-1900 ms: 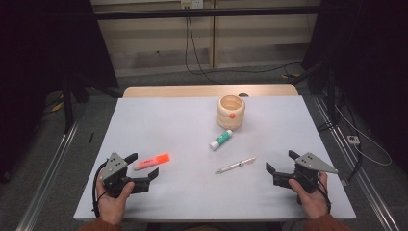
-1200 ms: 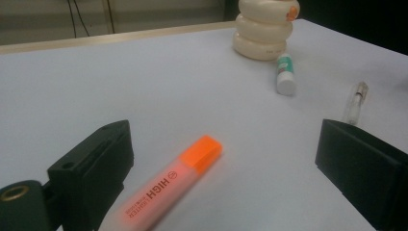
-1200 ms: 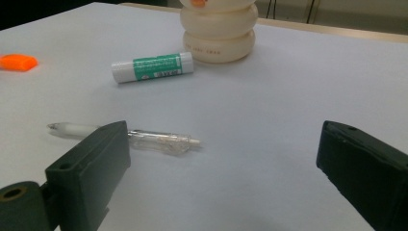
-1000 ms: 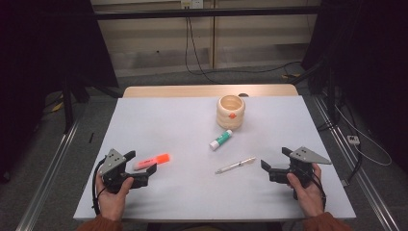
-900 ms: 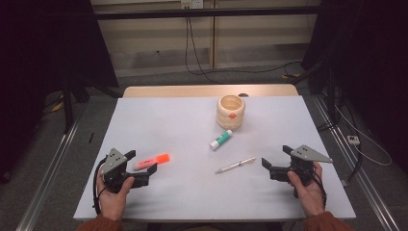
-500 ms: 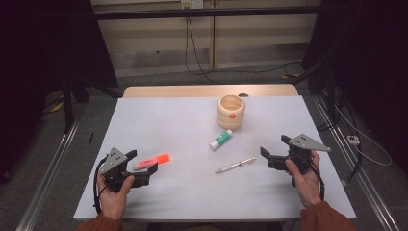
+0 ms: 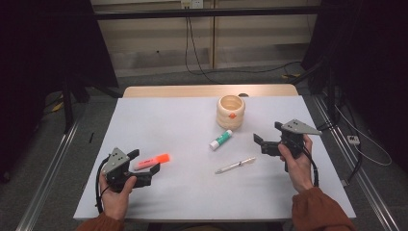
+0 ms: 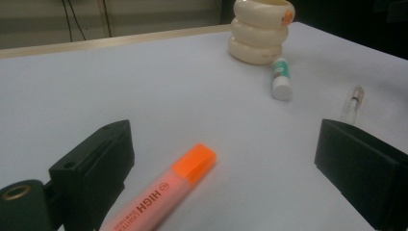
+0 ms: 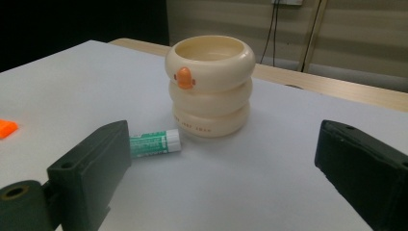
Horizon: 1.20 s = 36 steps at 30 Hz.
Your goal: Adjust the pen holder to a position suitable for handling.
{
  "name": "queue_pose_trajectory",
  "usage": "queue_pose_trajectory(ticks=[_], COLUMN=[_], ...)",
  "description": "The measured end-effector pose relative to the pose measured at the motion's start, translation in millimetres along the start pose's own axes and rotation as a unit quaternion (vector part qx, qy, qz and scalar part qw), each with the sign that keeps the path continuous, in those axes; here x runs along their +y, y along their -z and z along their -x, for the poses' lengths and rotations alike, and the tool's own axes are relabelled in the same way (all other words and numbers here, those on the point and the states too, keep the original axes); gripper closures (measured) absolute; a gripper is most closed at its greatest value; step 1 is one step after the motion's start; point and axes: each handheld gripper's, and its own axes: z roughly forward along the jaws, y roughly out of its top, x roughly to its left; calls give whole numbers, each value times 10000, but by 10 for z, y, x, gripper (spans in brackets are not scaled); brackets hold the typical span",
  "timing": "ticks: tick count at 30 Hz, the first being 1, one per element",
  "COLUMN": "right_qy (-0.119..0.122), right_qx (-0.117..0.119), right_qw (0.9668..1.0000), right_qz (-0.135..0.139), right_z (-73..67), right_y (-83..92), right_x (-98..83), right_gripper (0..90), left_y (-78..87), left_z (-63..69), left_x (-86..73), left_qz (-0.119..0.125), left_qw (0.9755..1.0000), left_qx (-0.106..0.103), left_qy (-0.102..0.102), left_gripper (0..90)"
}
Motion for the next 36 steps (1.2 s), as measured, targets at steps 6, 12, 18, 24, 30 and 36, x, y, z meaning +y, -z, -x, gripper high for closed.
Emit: queue_pose_trajectory(ticks=[6,12,18,24,30,36], right_qy=[149,140,145,206,277,263], right_qx=[146,98,114,187,145,4], right_qw=[9998,9998,9998,9996,9993,9990], right_qz=[-47,-60,-110,-111,-222,-372], right_z=[7,46,78,63,84,160], right_y=[-137,-281,-433,-547,-691,-884], right_x=[144,272,358,470,580,695], right_gripper=[71,65,77,80,129,146], left_y=[20,38,35,24,27,58], left_z=[-8,-11,5,-2,-14,-23], left_x=[-4,-17,-8,-15,-17,-30], left_qz=[45,31,41,9,8,3], left_qw=[10000,10000,9999,10000,10000,10000], left_qx=[56,78,89,51,27,54], left_qy=[-13,8,-25,-29,-22,-31], left_gripper=[67,67,67,67,67,67])
